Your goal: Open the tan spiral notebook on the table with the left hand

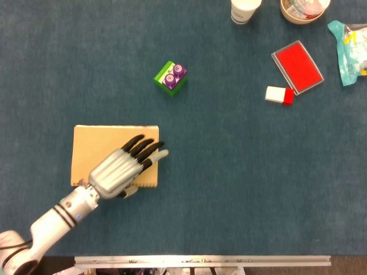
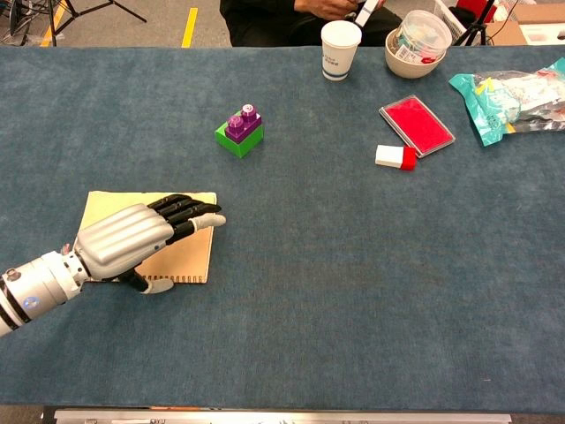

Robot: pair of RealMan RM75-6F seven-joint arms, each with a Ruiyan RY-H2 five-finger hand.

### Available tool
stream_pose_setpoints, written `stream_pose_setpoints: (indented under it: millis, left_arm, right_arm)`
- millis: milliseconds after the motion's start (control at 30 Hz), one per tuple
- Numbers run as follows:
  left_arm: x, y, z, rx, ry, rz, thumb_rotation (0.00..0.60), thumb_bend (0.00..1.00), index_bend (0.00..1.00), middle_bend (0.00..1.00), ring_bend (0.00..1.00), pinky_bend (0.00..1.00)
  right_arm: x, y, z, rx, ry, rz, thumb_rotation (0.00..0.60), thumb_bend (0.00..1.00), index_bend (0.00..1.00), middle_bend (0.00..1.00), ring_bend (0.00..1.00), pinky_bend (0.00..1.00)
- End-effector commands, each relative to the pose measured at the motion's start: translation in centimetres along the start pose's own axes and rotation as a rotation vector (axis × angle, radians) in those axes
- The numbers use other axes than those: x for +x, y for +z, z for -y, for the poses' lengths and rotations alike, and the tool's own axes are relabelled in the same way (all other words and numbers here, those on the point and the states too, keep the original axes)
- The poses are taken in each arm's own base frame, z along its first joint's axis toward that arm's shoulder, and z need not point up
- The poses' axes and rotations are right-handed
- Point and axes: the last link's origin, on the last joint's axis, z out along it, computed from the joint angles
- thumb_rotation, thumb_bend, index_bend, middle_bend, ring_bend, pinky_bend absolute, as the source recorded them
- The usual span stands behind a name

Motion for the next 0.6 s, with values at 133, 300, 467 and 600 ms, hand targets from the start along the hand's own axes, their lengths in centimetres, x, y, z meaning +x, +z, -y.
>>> stream_pose_setpoints:
  millis: [133,300,467,600]
  left_arm:
    - [1.3,2.5,0.6,0.045,0.017,-0.014,0.6,0.2,0.0,0.0,0.0,0.02]
    - [2.4,4.8,1.8,0.096,0.029,-0.025,0.6,0.2,0.0,0.0,0.0,0.02]
    - [4.1,6.4,3.1,0.155,0.049,-0.06,0.6,0.2,0.0,0.0,0.0,0.02]
    - [5.7,7.1,4.7,0.217,0.056,-0.08,0.6,0.2,0.0,0.0,0.0,0.02]
  right_arm:
    - [0.1,-0.1,-0.3,-0.007,0.003,-0.007,0.6,0.62,0.5,0.4,0.32,0.42]
    - [0.2,-0.3,-0.4,-0.008,0.007,-0.007,0.6,0.62,0.5,0.4,0.32,0.42]
    - [0.3,-0.5,-0.6,-0.014,0.005,-0.012,0.6,0.61,0.5,0.4,0.32,0.42]
    - [0.4,-0.5,-0.6,-0.011,0.006,-0.017,0.6,0.62,0.5,0.4,0.32,0.42]
